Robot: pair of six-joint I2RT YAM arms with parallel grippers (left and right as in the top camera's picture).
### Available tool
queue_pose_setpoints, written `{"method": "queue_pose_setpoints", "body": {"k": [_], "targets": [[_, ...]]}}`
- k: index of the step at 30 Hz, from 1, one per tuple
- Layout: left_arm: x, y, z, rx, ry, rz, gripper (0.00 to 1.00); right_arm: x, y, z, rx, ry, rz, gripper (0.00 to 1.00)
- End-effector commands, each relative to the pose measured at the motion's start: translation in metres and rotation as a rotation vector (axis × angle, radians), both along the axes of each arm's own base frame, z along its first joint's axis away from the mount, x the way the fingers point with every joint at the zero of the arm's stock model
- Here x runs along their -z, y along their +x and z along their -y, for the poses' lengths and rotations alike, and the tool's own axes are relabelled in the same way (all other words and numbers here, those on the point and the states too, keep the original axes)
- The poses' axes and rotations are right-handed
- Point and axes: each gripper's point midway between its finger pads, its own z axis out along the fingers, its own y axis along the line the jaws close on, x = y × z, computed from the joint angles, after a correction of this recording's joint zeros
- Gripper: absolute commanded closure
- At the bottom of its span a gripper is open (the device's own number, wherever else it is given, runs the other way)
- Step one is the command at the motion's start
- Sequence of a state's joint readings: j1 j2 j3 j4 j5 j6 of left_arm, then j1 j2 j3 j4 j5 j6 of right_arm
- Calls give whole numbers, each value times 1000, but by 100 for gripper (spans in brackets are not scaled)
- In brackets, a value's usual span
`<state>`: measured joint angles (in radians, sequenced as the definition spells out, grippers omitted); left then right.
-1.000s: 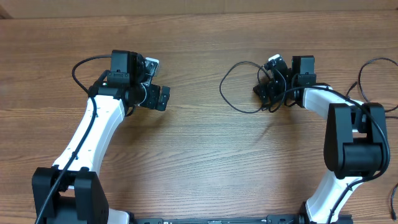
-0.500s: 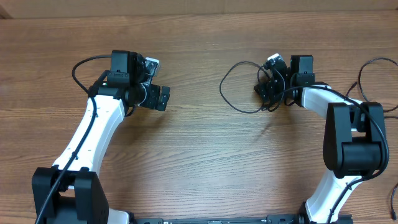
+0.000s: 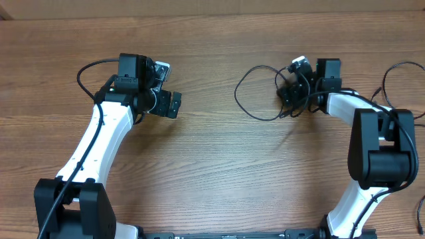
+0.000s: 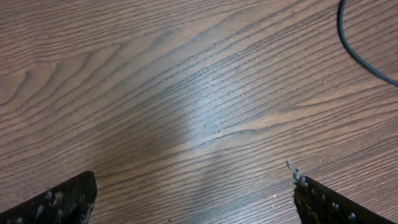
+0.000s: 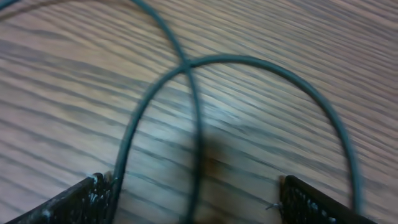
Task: Untangle cables
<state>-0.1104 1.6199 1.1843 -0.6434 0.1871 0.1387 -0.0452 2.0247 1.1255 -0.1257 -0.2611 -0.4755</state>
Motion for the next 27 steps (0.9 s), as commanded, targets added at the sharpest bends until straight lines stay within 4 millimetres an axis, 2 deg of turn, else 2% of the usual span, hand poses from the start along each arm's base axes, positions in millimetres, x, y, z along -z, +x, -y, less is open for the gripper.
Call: {"method": "queue_pose_setpoints", "body": {"k": [1, 7, 12, 21, 27], "targets": [[-6, 2, 3, 27, -3, 20, 0, 34, -15, 35, 101, -95, -94, 13], [-6, 2, 3, 27, -3, 20, 0, 34, -14, 55, 148, -114, -90, 12], [-6, 2, 3, 27, -3, 20, 0, 34, -15, 84, 220, -159, -89, 12], [-6, 2, 3, 27, -3, 20, 0, 35, -33, 167, 415, -202, -113, 9], [-6, 2, 3, 27, -3, 20, 1, 34, -58, 230, 560, -194, -127, 7]]}}
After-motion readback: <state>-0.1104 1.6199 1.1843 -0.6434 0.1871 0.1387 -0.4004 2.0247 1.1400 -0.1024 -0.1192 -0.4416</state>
